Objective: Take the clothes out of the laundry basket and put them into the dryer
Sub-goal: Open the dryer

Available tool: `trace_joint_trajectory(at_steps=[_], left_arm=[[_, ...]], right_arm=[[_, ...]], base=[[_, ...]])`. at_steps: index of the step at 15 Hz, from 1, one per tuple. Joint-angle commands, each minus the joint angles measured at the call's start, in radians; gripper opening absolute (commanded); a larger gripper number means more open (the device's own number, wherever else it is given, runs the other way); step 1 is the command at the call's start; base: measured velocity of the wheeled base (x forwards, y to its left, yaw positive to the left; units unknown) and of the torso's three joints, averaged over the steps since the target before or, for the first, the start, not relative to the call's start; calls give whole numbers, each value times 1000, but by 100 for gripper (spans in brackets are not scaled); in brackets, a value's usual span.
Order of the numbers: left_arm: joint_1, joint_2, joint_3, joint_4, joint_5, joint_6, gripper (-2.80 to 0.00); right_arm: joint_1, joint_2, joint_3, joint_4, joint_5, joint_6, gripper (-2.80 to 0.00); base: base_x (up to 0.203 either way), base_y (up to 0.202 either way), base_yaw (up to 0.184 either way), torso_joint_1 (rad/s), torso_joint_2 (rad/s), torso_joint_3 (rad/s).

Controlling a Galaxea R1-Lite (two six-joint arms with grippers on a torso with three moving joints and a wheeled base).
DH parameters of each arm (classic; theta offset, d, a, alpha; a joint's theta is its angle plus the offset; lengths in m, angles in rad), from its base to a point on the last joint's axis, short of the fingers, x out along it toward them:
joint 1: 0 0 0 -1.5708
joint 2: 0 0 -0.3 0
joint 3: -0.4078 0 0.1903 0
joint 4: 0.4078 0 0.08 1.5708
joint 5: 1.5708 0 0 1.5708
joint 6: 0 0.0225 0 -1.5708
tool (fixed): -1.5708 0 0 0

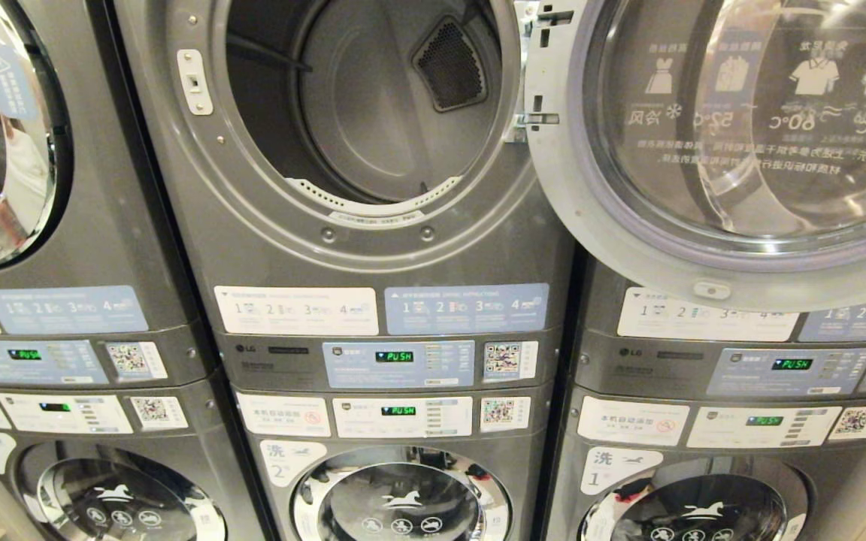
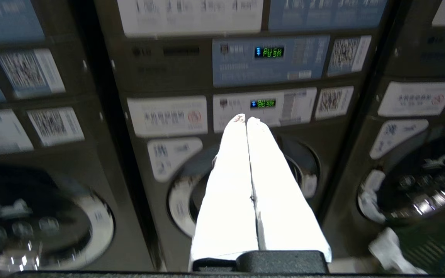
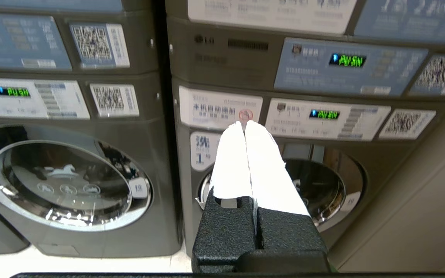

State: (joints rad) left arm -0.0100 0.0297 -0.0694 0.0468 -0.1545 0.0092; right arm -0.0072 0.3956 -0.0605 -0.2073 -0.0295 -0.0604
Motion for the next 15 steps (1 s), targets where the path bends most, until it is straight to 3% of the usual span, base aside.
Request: trace_joint_trajectory(at_steps=[1,2,4,6,15], left_arm=[[1,-31,62,-170,13,37,-280],[1,-31,68,-173,45,75,-280],[1,-30,69,-29,89,131,-280],[1,-31,68,-35,106,83,-280],[2,-30,69,-33,110,87,-280]], right_arm=[[1,-234,25,91,8,-3,-280],[1,-326,24,148,20,-12,-280],[2,-408,30,229,46,-48,-280],[3,-396,60,210,62,-81,-280],[1,-396,53,235,60,-62,-280]], base=[[0,0,0,0,0,0],[0,0,0,0,0,0],[0,0,0,0,0,0],[0,0,0,0,0,0],[0,0,0,0,0,0]])
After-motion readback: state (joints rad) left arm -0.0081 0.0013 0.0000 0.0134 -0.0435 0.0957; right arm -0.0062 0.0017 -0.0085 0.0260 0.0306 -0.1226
